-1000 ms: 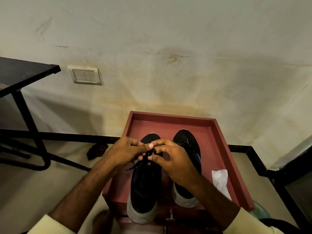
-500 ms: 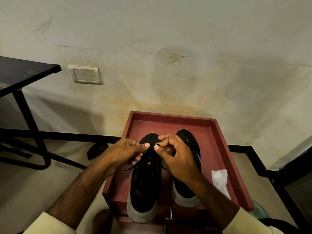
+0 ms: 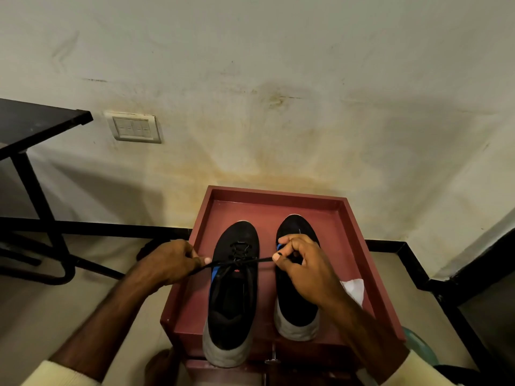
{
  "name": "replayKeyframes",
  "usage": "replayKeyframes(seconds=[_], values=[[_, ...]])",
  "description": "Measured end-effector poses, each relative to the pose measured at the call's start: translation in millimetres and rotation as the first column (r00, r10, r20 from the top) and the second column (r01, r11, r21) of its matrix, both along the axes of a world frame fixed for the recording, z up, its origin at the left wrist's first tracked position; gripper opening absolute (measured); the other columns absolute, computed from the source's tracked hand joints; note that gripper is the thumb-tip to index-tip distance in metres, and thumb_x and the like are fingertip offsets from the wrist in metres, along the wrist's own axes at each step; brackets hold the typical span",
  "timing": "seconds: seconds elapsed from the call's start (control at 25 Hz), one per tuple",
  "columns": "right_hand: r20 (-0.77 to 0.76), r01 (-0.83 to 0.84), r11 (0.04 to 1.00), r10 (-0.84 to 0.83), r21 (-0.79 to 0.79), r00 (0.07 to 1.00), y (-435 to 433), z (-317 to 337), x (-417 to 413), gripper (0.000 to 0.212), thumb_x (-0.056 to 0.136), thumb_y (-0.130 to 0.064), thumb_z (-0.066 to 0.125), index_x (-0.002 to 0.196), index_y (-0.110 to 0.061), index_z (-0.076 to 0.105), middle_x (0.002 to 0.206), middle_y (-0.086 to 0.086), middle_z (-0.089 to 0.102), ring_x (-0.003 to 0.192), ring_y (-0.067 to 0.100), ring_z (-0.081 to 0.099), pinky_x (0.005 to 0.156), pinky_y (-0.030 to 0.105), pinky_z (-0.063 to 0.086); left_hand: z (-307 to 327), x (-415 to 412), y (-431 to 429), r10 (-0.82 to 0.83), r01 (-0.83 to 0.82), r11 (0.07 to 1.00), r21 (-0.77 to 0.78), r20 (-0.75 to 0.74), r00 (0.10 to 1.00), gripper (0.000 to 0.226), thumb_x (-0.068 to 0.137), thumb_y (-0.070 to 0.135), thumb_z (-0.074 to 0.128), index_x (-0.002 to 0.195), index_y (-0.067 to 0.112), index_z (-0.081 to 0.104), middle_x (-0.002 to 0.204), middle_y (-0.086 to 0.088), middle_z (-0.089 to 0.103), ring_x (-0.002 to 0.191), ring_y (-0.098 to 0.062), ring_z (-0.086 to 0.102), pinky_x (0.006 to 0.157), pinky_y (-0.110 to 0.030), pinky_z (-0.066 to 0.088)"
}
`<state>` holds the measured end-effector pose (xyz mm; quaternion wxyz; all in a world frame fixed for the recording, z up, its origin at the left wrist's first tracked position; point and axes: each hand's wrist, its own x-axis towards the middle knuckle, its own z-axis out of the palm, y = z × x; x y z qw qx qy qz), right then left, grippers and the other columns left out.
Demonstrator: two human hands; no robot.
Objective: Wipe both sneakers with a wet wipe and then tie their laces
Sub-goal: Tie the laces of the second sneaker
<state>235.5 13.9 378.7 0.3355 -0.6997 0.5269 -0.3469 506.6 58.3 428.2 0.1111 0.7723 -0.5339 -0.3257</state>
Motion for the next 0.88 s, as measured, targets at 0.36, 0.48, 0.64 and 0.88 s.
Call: replayKeyframes(seconds=[0.36,0.48,0.64,0.88], values=[[-0.098,0.035,0.999,-0.03,0.042,0.995,-14,41,-50,0.017,0.097,-0.041,0.07,0.11,-0.03,0.073,0.123,-0.007,0.065,0.11,0.007,0.066,0.1,0.031,0.054,12,-12,21,-0.082,0.142,0.983,0.117,-0.412,0.907,0.091,0.089,0.036,0.077,0.16,0.029,0.021,0.134,0.002,0.058,0.1,-0.017,0.07,0.079,-0.031,0.064],[-0.291,-0.014,0.899,0.156,0.439,0.944,-11,44,-64,0.05,0.1,-0.032,0.068,0.147,-0.028,0.051,0.13,-0.01,0.059,0.108,0.004,0.06,0.089,0.019,0.052,-10,-40,21,-0.261,0.281,0.952,0.121,-0.155,0.953,0.118,0.086,0.029,0.079,0.161,0.035,-0.013,0.143,-0.004,0.052,0.107,-0.015,0.065,0.091,-0.029,0.058],[-0.147,-0.097,0.793,0.23,0.601,0.962,-6,34,-58,0.096,0.091,-0.017,0.08,0.165,-0.027,0.019,0.127,-0.011,0.06,0.112,0.009,0.065,0.086,0.021,0.059,-34,-61,9,-0.223,0.241,0.97,-0.016,0.32,0.921,0.091,0.092,0.032,0.067,0.162,0.032,0.009,0.13,-0.007,0.06,0.109,-0.026,0.067,0.093,-0.042,0.059],[-0.493,-0.01,0.967,0.139,0.255,0.859,-8,12,-49,0.088,0.093,-0.023,0.07,0.165,-0.033,0.021,0.148,0.007,0.059,0.128,0.025,0.063,0.107,0.035,0.054,-25,-73,4,-0.188,0.29,0.95,-0.11,0.54,0.82,0.048,0.103,0.038,0.042,0.149,0.024,0.04,0.112,-0.006,0.07,0.1,-0.027,0.07,0.078,-0.038,0.055]])
